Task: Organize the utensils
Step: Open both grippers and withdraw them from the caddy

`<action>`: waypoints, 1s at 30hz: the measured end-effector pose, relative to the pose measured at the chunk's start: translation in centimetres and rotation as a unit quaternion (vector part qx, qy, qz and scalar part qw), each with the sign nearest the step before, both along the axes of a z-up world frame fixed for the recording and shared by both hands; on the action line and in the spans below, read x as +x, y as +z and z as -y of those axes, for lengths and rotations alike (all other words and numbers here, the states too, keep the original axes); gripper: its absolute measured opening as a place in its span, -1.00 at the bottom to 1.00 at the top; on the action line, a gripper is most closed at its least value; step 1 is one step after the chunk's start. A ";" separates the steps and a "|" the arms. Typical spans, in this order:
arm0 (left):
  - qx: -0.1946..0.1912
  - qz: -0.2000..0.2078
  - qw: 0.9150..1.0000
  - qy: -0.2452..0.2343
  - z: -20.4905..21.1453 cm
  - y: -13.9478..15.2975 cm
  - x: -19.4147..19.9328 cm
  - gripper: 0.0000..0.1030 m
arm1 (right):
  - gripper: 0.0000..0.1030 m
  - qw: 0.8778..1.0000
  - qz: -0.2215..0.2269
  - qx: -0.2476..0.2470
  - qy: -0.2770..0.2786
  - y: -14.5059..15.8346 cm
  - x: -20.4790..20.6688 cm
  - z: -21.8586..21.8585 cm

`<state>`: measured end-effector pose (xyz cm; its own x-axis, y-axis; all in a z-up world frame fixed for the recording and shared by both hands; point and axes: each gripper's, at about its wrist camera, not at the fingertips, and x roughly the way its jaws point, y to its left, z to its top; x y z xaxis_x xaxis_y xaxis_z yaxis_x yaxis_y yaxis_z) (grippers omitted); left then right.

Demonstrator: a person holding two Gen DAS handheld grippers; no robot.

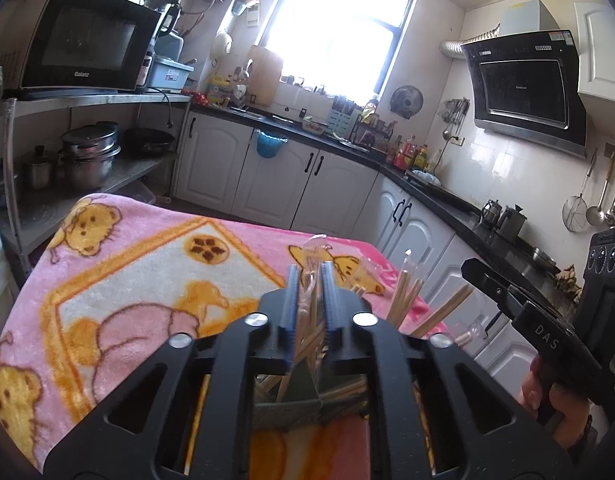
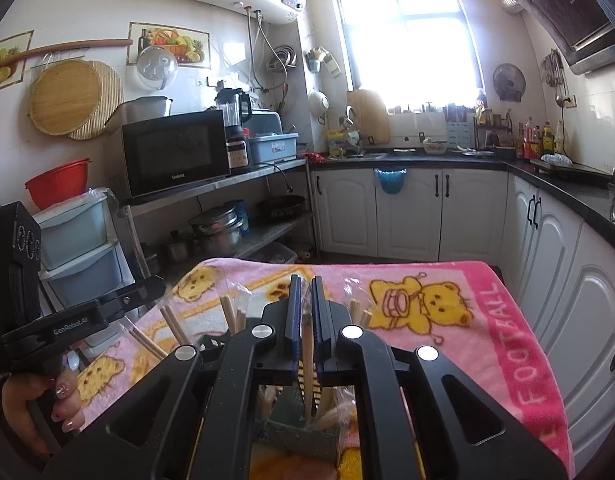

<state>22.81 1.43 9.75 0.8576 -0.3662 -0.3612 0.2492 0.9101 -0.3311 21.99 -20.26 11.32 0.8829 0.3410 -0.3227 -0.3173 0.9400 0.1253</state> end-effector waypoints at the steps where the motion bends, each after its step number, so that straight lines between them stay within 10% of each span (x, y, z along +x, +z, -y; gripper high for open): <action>1: 0.000 -0.004 1.000 0.000 -0.1 -0.1 -0.2 -0.56 | -0.68 1.000 -0.002 -0.001 -0.001 -0.1 -0.2 0.2; 20: -0.004 -0.010 1.000 0.003 -1.7 -0.3 -5.4 0.76 | 0.03 1.000 -0.015 -0.012 -0.003 -1.1 -5.9 1.8; 30: 0.010 -0.039 0.999 0.019 -1.9 -2.3 -8.0 0.79 | 0.40 0.999 -0.026 -0.039 0.001 -3.7 -9.0 0.8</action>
<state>14.78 3.32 7.50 0.8392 -0.3261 -0.4352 0.1884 0.9251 -0.3298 12.98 -21.05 7.65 0.8636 0.3151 -0.3936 -0.3148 0.9468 0.0672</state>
